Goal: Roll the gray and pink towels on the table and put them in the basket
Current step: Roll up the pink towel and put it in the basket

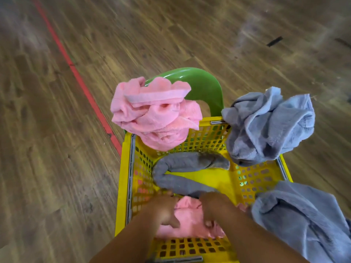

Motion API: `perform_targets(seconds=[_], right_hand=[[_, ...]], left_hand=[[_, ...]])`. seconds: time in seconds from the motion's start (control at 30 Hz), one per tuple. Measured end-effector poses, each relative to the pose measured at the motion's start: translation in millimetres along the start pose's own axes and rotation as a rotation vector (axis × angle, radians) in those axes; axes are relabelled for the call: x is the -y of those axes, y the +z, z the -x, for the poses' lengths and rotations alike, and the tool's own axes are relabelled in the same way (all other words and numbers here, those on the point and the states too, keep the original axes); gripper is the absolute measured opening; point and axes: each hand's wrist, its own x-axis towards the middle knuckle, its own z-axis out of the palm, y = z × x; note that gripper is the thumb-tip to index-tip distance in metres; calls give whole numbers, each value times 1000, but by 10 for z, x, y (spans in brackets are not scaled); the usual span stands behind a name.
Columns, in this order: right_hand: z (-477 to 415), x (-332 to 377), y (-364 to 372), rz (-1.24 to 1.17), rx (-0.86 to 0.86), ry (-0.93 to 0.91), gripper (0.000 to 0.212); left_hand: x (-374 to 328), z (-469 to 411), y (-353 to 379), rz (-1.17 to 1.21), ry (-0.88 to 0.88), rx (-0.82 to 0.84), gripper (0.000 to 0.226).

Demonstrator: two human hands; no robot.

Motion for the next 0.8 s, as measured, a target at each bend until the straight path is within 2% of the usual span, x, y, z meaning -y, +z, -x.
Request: perform_targets(seconds=[0.1,0.17,0.27,0.37,0.4,0.43,0.53,0.63,0.8], right_hand=[[-291,-14,126,-31,60,49,79],[-365,-29,210,-52,27,87,69],[-383,-54,223,-132,-236,65,61],[-353,-80,107,-41,-492,116,83],[-356,-76,106,51,-488,77,91],[-389,-61,163,89,-383,61,95],[-432,-43,322,18,-160,134,97],[-323,-18,248,-47,-201,136,88],[45,-31,-161,-156,-331,136,66]], left_hand=[[-22,-183,41,-73,-27,40,87],[-26,-253,96,-69,-50,9,93],[-17,-309,144,-51,-72,-179,94],[-8,-324,169,-112,-70,-385,94],[-6,-321,191,-112,-72,-392,97],[-5,-319,220,-100,-79,-375,100],[-49,-284,256,-55,-106,-337,93],[-72,-183,132,0,-87,-363,78],[-46,130,-231,-3,-90,-426,65]])
